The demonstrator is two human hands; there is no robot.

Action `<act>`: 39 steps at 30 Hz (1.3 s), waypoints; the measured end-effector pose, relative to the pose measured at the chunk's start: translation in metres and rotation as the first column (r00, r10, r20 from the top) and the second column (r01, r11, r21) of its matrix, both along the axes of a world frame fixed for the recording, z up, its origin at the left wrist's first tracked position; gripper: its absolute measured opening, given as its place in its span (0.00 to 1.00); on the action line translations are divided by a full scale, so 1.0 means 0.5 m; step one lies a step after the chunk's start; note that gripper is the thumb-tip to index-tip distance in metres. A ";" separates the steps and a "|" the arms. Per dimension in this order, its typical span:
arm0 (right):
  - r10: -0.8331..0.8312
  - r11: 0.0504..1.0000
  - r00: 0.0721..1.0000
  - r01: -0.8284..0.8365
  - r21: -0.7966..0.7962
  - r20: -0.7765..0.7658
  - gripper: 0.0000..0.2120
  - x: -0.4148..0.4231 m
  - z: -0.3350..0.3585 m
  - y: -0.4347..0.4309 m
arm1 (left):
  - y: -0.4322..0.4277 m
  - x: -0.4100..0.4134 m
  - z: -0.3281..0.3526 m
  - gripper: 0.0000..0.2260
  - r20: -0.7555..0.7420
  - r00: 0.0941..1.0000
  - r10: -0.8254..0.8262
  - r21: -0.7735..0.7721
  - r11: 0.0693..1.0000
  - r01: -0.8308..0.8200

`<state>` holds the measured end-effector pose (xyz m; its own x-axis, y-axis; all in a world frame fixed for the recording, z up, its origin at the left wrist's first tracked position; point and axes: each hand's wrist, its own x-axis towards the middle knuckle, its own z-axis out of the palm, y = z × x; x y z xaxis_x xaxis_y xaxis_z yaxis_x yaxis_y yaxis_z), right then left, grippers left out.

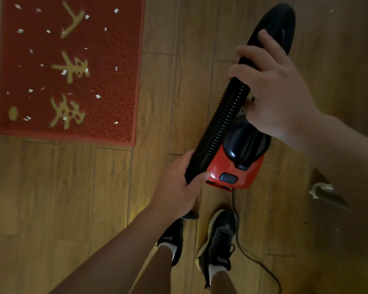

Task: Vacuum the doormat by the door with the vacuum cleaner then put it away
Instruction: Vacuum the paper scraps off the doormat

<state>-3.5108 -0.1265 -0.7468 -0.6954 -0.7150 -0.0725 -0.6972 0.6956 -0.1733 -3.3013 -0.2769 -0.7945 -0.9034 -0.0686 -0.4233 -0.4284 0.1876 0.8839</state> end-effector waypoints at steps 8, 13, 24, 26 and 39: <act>0.140 0.989 0.990 -0.139 0.056 0.000 0.31 0.044 0.081 0.034 | 0.048 -0.020 0.044 0.08 -0.092 0.995 0.047 -0.070 0.996 -0.054; 0.340 0.930 0.939 -0.345 0.127 0.055 0.29 0.071 0.130 0.034 | 0.048 -0.054 0.105 0.11 -0.126 0.991 0.050 -0.151 0.986 -0.069; 0.384 0.922 0.911 -0.386 -0.019 0.148 0.20 0.070 0.117 0.009 | -0.014 -0.011 0.137 0.13 0.050 0.991 0.125 -0.189 0.975 -0.113; 0.351 0.936 0.921 -0.349 -0.041 0.168 0.21 0.072 0.109 0.006 | -0.031 0.018 0.131 0.12 0.115 0.986 0.120 -0.194 0.976 -0.096; 0.254 0.961 0.942 -0.271 0.051 0.219 0.23 0.073 0.123 -0.033 | -0.135 0.103 0.147 0.11 0.084 0.994 0.068 -0.351 0.936 -0.034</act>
